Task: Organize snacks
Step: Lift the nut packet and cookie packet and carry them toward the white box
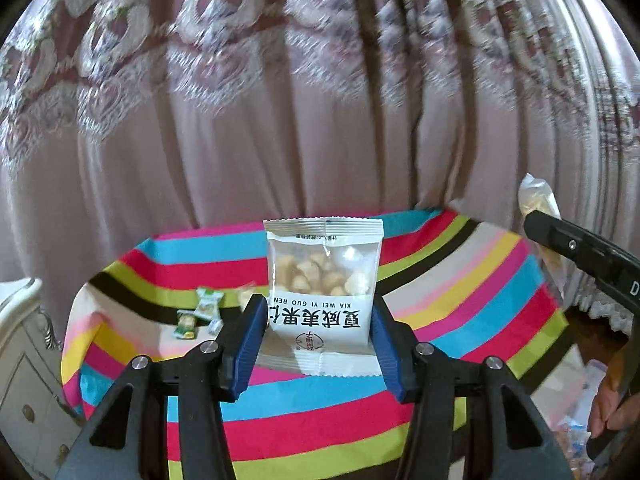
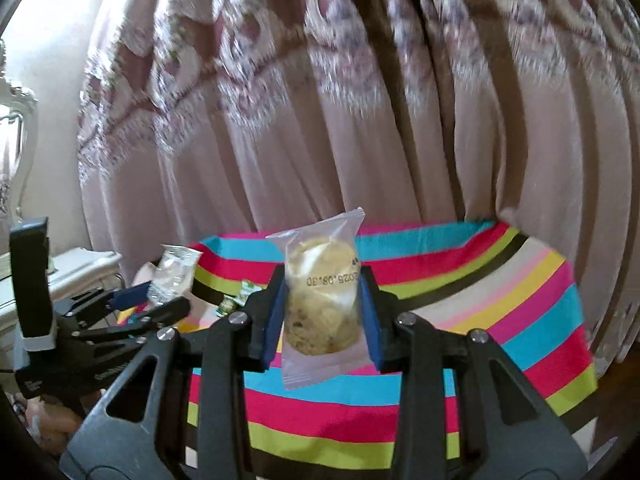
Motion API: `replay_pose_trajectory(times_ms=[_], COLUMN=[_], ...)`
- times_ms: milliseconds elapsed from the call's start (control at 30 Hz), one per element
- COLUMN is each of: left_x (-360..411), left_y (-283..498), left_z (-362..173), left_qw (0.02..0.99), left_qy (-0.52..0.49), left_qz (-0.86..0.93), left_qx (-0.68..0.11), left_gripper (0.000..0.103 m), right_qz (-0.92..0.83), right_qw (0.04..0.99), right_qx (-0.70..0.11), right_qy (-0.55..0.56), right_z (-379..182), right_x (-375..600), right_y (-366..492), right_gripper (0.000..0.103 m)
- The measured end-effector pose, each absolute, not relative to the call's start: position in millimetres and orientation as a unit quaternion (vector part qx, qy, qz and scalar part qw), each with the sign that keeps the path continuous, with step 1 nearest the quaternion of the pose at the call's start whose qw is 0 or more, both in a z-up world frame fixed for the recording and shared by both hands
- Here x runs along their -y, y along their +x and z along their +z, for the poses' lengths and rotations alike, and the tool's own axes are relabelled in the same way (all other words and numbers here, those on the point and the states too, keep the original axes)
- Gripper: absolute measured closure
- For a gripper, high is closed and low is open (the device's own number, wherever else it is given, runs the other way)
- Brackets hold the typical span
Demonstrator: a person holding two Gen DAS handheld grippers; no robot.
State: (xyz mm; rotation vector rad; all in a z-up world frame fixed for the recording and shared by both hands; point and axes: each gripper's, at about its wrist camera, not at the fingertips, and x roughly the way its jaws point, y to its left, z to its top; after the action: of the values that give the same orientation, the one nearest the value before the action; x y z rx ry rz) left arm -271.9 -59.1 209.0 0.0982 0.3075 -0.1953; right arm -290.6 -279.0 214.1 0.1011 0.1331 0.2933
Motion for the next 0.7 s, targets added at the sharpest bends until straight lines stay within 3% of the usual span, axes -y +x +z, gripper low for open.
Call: replay_pose_trajectory(times_ms=[700], left_x=[154.7], left_y=[-361.2], left_z=[227.0], left_qw=[0.964], left_qy=[0.124], left_qz=[-0.207], left_qx=[-0.116], left_gripper=[0.05], right_qz=[0.104], right_qw=[0.992], right_qx=[-0.057], right_qy=[0.037], right_z=[207.3], right_x=[338.2], right_y=[-418.6], right_gripper=[0.064])
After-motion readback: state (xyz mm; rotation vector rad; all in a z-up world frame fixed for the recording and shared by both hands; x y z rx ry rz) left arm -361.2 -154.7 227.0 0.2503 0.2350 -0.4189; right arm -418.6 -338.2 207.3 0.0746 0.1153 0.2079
